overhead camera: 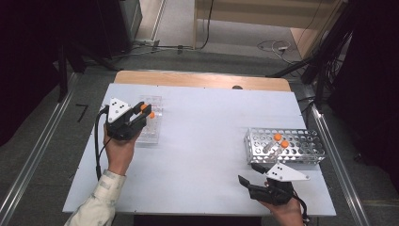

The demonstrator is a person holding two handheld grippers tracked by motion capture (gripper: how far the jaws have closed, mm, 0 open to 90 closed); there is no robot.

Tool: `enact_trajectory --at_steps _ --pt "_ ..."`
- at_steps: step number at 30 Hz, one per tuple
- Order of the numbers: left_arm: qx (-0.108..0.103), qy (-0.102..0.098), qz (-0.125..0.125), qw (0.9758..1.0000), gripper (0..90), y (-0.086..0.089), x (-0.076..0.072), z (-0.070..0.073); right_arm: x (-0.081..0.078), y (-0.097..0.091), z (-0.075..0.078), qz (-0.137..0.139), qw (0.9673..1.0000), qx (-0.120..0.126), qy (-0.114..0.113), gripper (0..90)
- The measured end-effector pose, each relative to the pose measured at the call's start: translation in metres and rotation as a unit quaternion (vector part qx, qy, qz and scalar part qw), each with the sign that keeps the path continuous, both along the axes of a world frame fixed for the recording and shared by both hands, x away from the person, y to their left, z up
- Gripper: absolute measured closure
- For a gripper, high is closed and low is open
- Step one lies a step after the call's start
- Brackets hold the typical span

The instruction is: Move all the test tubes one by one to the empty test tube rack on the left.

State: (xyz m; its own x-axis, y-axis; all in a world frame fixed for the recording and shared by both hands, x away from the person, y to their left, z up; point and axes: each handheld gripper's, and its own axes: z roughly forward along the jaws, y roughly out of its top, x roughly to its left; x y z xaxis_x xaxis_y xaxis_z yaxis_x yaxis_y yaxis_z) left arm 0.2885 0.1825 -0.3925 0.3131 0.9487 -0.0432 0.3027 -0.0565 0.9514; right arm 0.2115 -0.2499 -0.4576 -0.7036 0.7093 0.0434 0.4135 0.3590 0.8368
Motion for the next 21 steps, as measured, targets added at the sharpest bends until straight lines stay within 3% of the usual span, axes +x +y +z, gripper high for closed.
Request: enact_trajectory --at_steps 7,14,21 --pt "0.001 0.006 0.001 1.0 70.3 -0.001 0.002 -0.006 0.0 0.0 0.0 0.001 1.0 0.0 -0.001 31.6" --pt "0.011 0.017 0.003 0.9998 70.1 -0.004 0.004 -0.02 -0.001 0.0 0.0 0.0 1.0 0.001 -0.001 31.6" --pt "0.015 0.018 0.002 0.9997 69.3 -0.004 0.003 -0.024 -0.001 0.0 0.0 0.003 1.0 -0.001 0.0 31.6"
